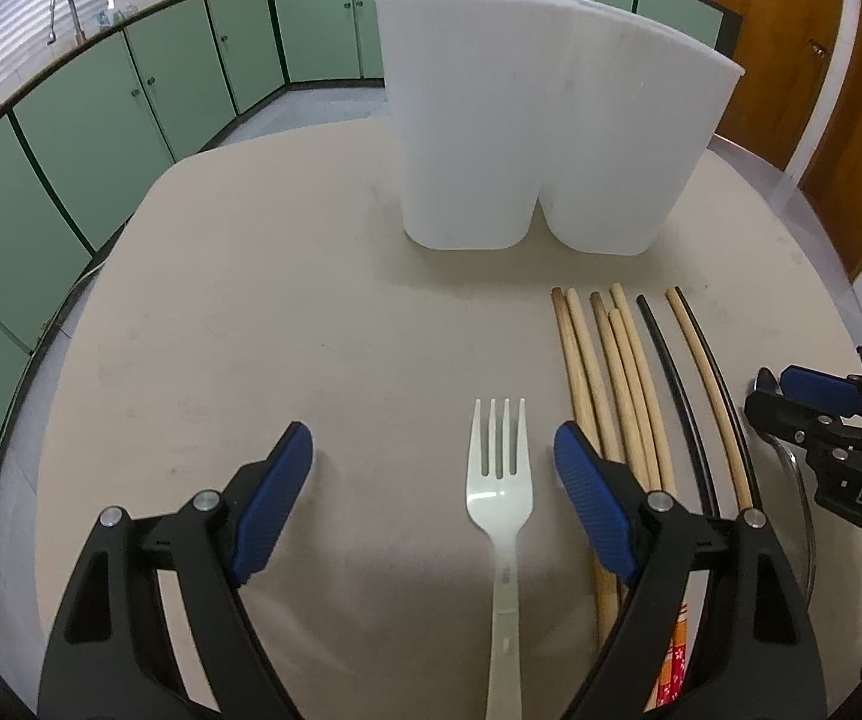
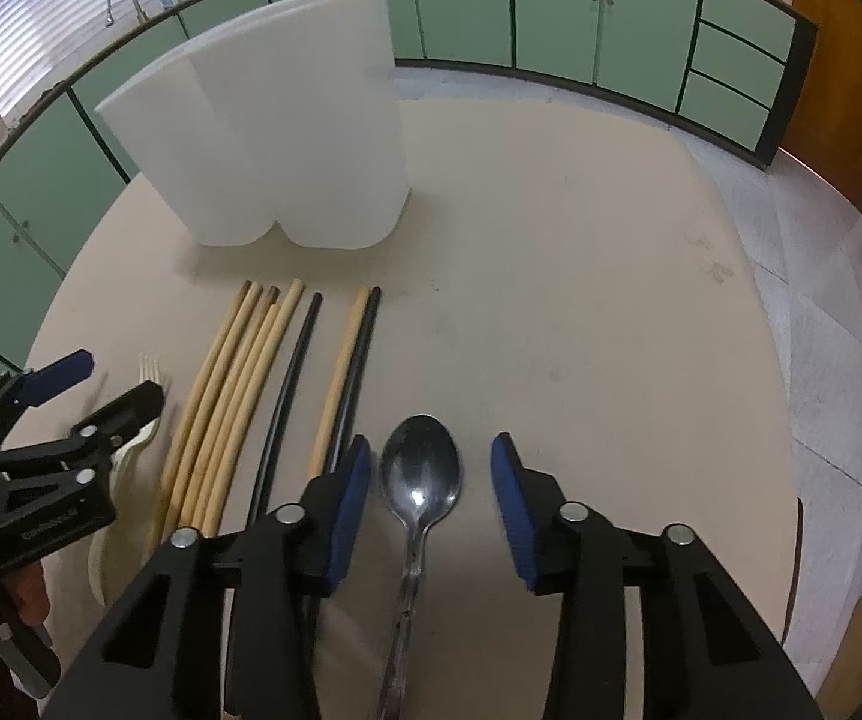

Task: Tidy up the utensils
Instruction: 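Lower the left tool and grasp the white fork while the right tool grasps the metal spoon, then lift the fork into the white holder with the left tool while the right tool drops the spoon in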

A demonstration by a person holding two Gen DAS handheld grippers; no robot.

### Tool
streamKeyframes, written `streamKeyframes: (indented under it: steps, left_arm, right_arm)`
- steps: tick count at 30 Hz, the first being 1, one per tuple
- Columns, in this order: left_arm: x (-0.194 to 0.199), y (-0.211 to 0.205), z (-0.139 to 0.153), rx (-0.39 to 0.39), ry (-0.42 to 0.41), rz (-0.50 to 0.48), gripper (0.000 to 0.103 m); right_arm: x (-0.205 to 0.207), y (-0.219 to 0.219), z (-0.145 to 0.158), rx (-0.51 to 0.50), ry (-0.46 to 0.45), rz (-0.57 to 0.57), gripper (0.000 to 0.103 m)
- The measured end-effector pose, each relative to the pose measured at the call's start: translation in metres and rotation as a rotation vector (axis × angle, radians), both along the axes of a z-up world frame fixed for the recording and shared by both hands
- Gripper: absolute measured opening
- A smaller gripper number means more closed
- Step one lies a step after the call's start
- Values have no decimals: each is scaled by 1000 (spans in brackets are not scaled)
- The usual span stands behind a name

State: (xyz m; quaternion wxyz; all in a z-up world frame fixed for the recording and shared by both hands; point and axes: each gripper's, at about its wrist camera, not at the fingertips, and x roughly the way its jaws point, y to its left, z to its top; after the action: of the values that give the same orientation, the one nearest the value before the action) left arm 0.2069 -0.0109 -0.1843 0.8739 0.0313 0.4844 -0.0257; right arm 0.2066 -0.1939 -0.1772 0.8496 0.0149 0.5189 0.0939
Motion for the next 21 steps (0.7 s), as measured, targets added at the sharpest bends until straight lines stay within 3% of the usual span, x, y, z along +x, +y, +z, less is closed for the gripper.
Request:
streamKeyframes:
  steps: [5,9,12,13,14,17,21]
  left_arm:
    - [-1,-6,-1,-8,14,-6,68]
    - [-1,-4,-3,-22,19,-20,56]
    - [-1,-1,-1,-42,15,-27,36]
    - [-2,0,0,-55,16,-31,23]
    - [-3,1,1,-76,20,-37,20]
    - [-9,1,4,-107,0,-50,20]
    - [-29,0,15,-120,-90,-72,19]
  right_arm:
    - [-1,4,0,-14,-3,0,38]
    - [1,9,1,-40,-4,5,28]
    - [2,9,2,-41,-11,9,28]
    - [1,8,2,-42,-14,10,28]
    - [0,10,2,-40,-20,10,28]
    - [-9,3,5,-5,-65,14,28]
    - [-22,0,17,-10,-149,36,28]
